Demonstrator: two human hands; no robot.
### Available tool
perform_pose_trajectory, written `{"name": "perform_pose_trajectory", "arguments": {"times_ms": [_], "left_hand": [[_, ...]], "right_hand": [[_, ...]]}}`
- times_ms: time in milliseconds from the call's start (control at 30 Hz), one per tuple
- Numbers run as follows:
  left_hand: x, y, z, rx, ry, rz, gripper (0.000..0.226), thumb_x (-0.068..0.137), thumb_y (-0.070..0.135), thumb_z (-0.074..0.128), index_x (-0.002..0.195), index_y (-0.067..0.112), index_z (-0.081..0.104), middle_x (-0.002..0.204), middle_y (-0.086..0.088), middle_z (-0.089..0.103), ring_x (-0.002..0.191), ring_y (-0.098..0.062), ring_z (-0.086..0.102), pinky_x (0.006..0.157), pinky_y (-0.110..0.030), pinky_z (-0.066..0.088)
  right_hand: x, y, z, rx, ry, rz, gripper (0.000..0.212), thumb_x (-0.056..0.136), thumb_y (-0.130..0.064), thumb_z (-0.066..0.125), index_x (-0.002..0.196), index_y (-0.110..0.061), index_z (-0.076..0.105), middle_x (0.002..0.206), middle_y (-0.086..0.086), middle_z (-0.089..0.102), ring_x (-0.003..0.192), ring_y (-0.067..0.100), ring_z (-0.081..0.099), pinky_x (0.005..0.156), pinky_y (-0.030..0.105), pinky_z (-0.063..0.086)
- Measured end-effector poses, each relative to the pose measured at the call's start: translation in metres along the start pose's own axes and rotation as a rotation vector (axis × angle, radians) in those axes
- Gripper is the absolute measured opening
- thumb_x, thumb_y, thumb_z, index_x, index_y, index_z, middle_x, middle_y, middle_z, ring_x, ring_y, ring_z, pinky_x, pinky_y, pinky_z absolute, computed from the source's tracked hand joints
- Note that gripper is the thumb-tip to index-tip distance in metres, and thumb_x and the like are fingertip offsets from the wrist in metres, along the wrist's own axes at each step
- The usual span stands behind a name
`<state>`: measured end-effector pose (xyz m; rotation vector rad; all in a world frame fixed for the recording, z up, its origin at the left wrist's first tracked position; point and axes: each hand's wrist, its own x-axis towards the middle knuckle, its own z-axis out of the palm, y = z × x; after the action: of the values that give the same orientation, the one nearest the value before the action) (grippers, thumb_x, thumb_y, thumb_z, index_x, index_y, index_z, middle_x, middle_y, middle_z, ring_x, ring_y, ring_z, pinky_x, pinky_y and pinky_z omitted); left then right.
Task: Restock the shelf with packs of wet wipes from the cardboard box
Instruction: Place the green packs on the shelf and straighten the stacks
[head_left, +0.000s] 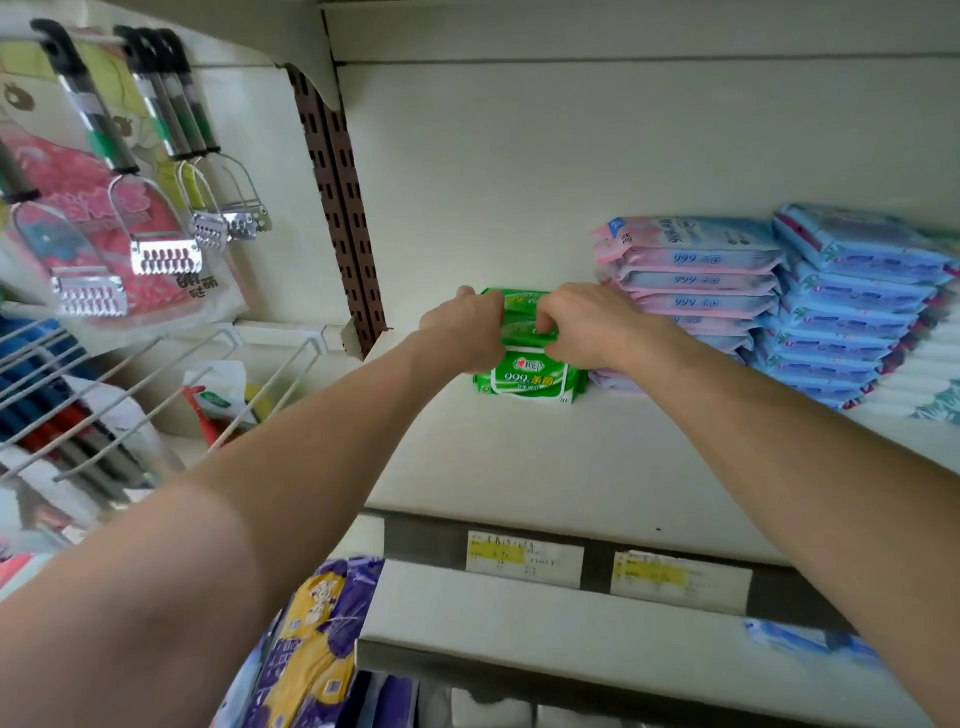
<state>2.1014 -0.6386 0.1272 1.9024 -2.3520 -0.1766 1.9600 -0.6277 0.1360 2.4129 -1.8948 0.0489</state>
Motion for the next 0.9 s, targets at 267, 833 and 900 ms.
{"name": "perform_pose_trajectory", "arguments": {"times_ms": [267, 833, 900], "left_hand": [[-0.046, 0.005, 0.006, -0.017, 0.106, -0.06, 0.039, 0.091, 0.02, 0.053, 0.129, 0.018, 0.05, 0.125, -0.007, 0.049, 0.109, -0.028, 0.057, 0.076, -0.032, 0.039], [-0.169, 0.089, 0.039, 0.037, -0.061, 0.354, 0.036, 0.089, 0.02, 0.056, 0.124, 0.016, 0.056, 0.13, -0.005, 0.055, 0.117, -0.026, 0.054, 0.088, -0.033, 0.044], [-0.194, 0.106, 0.048, 0.053, -0.088, 0.408, 0.036, 0.089, 0.02, 0.056, 0.125, 0.016, 0.056, 0.129, -0.006, 0.056, 0.116, -0.027, 0.056, 0.088, -0.033, 0.045]], "right_hand": [[-0.037, -0.01, -0.003, 0.052, 0.101, -0.025, 0.026, 0.088, -0.018, 0.058, 0.114, -0.02, 0.062, 0.115, 0.006, 0.061, 0.105, 0.028, 0.057, 0.075, 0.031, 0.04], [-0.233, -0.025, 0.004, 0.076, -0.107, 0.347, 0.026, 0.087, -0.019, 0.056, 0.111, -0.018, 0.065, 0.114, 0.006, 0.063, 0.101, 0.027, 0.059, 0.079, 0.028, 0.045], [-0.269, -0.027, 0.011, 0.06, -0.094, 0.395, 0.026, 0.085, -0.018, 0.056, 0.109, -0.015, 0.066, 0.11, 0.01, 0.064, 0.098, 0.029, 0.06, 0.074, 0.027, 0.043]]}}
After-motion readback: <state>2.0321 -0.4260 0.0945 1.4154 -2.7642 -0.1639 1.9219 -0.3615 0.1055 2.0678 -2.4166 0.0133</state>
